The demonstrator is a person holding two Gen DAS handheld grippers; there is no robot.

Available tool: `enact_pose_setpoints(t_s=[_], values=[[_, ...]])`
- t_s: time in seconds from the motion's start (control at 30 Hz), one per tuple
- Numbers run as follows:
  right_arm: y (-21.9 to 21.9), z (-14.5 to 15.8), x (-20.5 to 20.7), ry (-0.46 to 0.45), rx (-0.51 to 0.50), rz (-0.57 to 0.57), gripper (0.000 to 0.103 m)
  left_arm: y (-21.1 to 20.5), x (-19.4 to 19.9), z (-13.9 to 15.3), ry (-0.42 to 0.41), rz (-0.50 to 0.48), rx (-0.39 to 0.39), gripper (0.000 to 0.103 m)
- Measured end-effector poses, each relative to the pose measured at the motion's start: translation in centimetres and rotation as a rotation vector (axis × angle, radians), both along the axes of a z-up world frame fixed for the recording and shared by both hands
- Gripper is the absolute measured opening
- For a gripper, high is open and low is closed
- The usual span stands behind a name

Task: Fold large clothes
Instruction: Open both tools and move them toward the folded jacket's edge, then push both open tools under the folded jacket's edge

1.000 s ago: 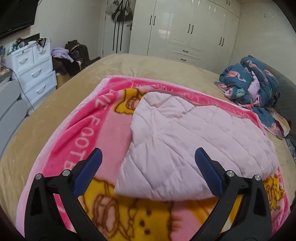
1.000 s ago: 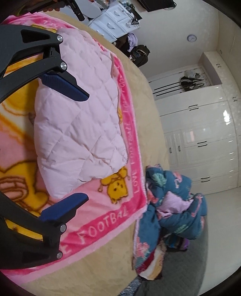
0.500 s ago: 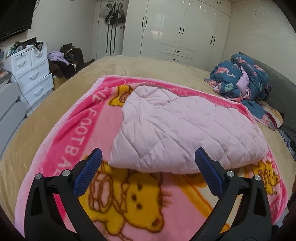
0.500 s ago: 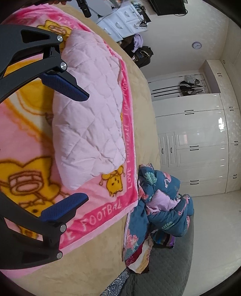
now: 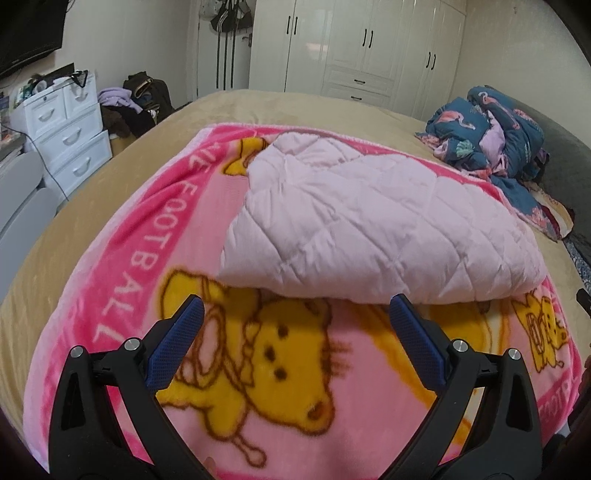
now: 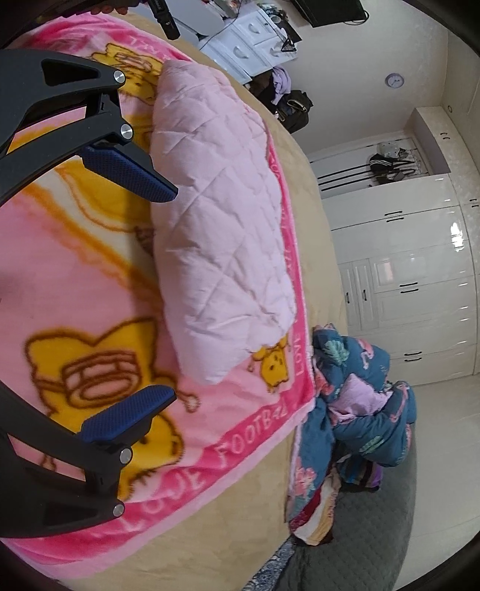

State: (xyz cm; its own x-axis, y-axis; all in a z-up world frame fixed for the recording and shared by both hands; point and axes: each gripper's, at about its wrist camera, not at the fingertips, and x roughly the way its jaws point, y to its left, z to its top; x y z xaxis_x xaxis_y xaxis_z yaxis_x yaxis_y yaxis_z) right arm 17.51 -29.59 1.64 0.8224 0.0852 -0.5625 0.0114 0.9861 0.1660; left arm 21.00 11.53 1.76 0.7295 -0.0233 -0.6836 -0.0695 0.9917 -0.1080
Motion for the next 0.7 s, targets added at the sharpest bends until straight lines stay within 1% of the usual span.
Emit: enact_pose_setpoints(t_s=[0.17,0.3,0.33,0.43,0.5,0.63,0.7], values=[[-0.1,-1.6,0.1,0.037,0.023,-0.007,0.099,-0.4,-0.1,-1.5,0.033,-0.005,-0.006,0.094],[-0.4,-2.8,0.6,0.072,0.050,-0.026,0.099,-0.5,0.0,-2.8,0.067,-0.010,-0.041,0.094],[-0.5,-3.1,0.8,0.081,0.063,-0.032,0.099,-0.4,0.1,-3.1,0.073,-0.011,-0.058,0.094],[-1.0,-3.8,1.8,0.106,0.102,-0.062,0.099,0.2,1.0,-4.2,0.109,-0.002,-0.169,0.094],[-1.3,-4.4,2.7,0.128,0.150,-0.080,0.099,0.5,1.7,-4.7,0.121,0.011,-0.222,0.094],[-2.2,-5.4,4.7,0.164,0.244,-0.117,0.099,0.9,3.5,-5.0,0.131,0.047,-0.287,0.094],[-2.7,-6.1,5.9,0.183,0.302,-0.146,0.099,1.1,4.5,-5.2,0.140,0.070,-0.306,0.094]])
